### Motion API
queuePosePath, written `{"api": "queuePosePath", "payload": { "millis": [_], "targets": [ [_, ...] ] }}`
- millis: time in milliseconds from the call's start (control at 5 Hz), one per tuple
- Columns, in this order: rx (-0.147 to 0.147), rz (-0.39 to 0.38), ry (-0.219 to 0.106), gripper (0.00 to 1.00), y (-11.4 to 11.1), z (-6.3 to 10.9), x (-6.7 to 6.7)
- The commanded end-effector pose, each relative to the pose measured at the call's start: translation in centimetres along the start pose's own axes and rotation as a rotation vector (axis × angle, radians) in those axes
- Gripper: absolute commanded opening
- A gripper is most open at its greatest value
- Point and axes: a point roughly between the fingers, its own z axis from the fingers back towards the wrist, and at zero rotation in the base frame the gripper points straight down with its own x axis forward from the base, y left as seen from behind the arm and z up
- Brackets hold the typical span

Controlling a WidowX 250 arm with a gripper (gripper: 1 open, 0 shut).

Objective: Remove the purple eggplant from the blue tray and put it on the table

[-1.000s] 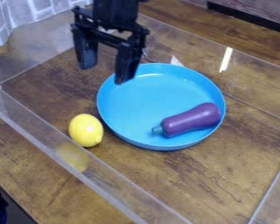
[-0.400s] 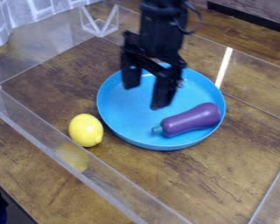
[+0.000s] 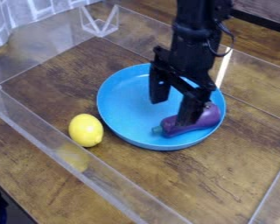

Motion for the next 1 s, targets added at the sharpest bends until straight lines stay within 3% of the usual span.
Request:
{"api": "queuePosePath", "payload": {
  "millis": [0,200,400,800],
  "targets": [
    [0.026,-0.044,-0.077,1.0,-0.9,1.2,1.6],
    [0.025,-0.052,-0.084,1.0,-1.1,0.4,2.3],
    [0.017,-0.051,-0.086,0.0,-0.9,-0.3,2.5],
    [0.011,-0.043,-0.09,0.0,-0.3,-0.7,3.0]
  ]
}}
